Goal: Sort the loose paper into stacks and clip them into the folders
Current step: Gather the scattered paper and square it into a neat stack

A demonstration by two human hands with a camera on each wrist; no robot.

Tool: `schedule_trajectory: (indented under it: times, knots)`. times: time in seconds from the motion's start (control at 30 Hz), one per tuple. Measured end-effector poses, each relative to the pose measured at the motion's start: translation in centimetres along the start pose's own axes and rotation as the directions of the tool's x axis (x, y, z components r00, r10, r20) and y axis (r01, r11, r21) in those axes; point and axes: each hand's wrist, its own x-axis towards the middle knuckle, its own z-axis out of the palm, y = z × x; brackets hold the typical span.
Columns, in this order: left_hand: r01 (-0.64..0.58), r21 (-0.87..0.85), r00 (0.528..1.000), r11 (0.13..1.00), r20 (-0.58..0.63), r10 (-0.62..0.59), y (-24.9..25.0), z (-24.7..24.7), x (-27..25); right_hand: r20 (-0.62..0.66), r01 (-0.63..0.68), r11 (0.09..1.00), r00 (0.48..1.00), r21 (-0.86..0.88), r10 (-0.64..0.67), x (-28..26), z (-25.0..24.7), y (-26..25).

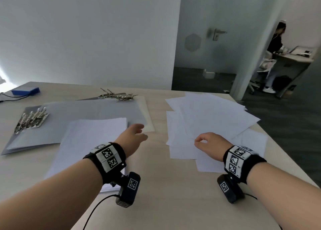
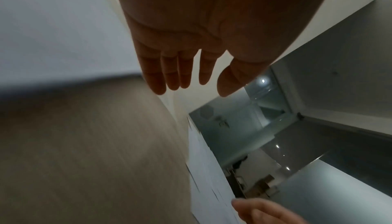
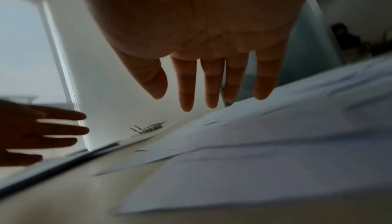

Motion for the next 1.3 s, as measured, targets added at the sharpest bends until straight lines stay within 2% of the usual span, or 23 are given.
schedule_trajectory:
  times: [0.07,0.13,0.3,0.43,0.5,0.6,0.7,0.9,1.07,1.2,1.3]
  knots:
    - [0.082,-0.047,0.995,0.996,0.063,-0.079,0.8,2.8,0.6,0.001,-0.032,0.983,0.999,-0.179,0.033,0.5,-1.4,2.0]
    - [0.138,-0.019,0.987,0.990,0.086,-0.136,1.5,5.0,1.5,0.014,-0.082,0.950,0.996,-0.300,0.090,1.1,-2.5,3.7]
    - [0.171,0.093,0.973,0.981,0.141,-0.183,3.6,8.2,5.1,0.010,-0.158,0.877,0.983,-0.454,0.183,3.3,-4.8,7.1]
    - [0.182,0.108,0.972,0.977,0.129,-0.195,4.6,10.3,7.7,-0.017,-0.244,0.863,0.964,-0.443,0.264,5.4,-5.8,8.7]
    - [0.194,0.094,0.971,0.976,0.126,-0.205,4.8,11.4,8.4,0.029,-0.263,0.858,0.951,-0.441,0.306,6.4,-5.5,9.2]
    - [0.208,0.089,0.971,0.974,0.106,-0.216,4.9,12.7,9.1,0.127,-0.227,0.858,0.940,-0.462,0.317,7.2,-4.4,9.8]
    - [0.221,0.046,0.970,0.974,0.090,-0.225,5.2,13.2,9.4,0.149,-0.196,0.851,0.941,-0.488,0.303,7.2,-4.3,9.6]
    - [0.247,-0.059,0.969,0.967,0.046,-0.245,6.1,12.9,9.3,0.155,-0.180,0.851,0.944,-0.493,0.290,4.9,-4.8,8.8]
    - [0.306,-0.092,0.951,0.948,0.072,-0.300,5.6,12.0,7.5,0.193,-0.146,0.865,0.944,-0.481,0.266,2.2,-4.7,7.9]
    - [0.298,-0.107,0.952,0.948,0.100,-0.288,5.2,11.3,5.0,0.215,-0.094,0.859,0.950,-0.503,0.229,-0.2,-4.6,7.0]
    - [0.351,-0.156,0.933,0.923,0.145,-0.330,4.3,10.6,3.5,0.240,-0.054,0.840,0.946,-0.540,0.216,-1.9,-4.5,6.1]
